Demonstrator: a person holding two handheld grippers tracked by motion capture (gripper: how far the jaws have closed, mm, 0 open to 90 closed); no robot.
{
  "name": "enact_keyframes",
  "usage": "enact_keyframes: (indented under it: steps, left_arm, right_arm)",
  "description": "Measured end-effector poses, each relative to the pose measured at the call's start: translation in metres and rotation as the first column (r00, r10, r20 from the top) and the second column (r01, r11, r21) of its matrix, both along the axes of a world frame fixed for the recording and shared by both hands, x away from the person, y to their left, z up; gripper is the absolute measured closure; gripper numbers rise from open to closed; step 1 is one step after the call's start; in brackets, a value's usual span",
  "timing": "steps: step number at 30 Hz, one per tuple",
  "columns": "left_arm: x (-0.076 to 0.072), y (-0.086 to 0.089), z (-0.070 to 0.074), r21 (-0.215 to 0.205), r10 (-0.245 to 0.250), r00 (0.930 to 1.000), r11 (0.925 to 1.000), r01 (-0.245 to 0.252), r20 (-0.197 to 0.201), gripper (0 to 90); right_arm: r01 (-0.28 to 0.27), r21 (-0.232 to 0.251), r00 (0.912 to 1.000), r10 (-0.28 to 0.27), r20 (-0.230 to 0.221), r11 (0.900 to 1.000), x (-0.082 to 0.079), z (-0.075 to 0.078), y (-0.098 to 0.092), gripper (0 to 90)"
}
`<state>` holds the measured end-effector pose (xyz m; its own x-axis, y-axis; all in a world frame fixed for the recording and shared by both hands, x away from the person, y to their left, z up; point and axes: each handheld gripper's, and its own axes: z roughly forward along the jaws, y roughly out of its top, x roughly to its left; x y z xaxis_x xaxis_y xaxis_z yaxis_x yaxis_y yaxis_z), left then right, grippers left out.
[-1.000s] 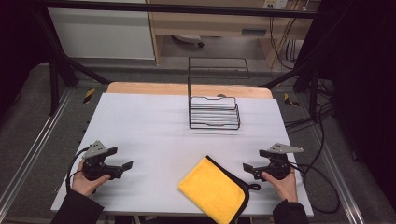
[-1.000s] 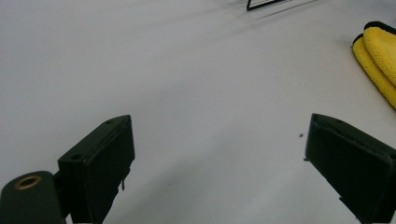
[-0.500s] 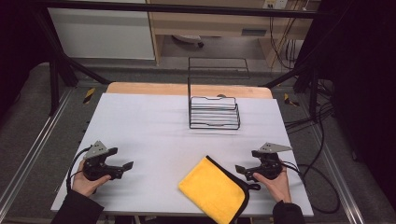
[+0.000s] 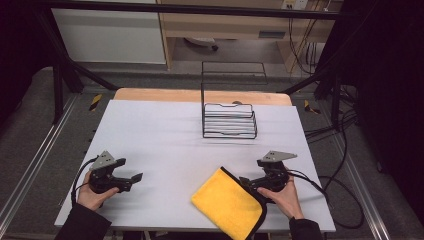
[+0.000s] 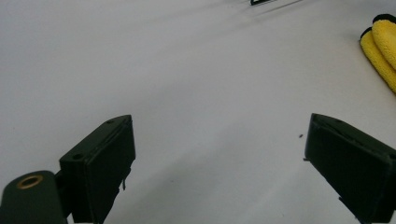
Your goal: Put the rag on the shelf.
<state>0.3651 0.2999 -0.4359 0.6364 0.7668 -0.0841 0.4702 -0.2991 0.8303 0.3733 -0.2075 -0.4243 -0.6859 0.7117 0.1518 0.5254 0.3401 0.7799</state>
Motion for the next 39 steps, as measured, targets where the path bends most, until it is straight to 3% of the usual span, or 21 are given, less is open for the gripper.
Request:
enact_keyframes:
  steps: [9, 17, 21, 29, 39]
  left_arm:
    - [0.0, -0.001, -0.001, 0.003, 0.002, 1.0, 1.0, -0.002, -0.001, 8.7]
    - [0.0, 0.0, -0.001, 0.003, 0.008, 1.0, 1.0, -0.008, 0.0, 8.8]
    - [0.001, 0.001, -0.001, 0.003, 0.009, 1.0, 1.0, -0.009, -0.001, 8.8]
    - [0.0, 0.0, -0.001, 0.006, 0.008, 1.0, 1.0, -0.008, 0.0, 9.0]
    - [0.0, 0.0, -0.001, 0.007, 0.007, 1.0, 1.0, -0.007, 0.0, 9.1]
  right_arm:
    - [-0.051, 0.016, 0.9986, 0.051, -0.017, 0.999, 0.008, 0.003, 0.025, 12.3]
    - [-0.1, -0.02, 0.9938, 0.099, -0.05, 0.995, 0.021, -0.005, 0.051, 26.3]
    - [-0.115, -0.038, 0.9895, 0.112, -0.092, 0.993, 0.028, -0.013, 0.061, 34.2]
    - [-0.152, -0.073, 0.9827, 0.143, -0.117, 0.986, 0.033, -0.023, 0.066, 48.2]
    - [-0.183, -0.057, 0.9722, 0.173, -0.158, 0.981, 0.03, -0.025, 0.067, 63.4]
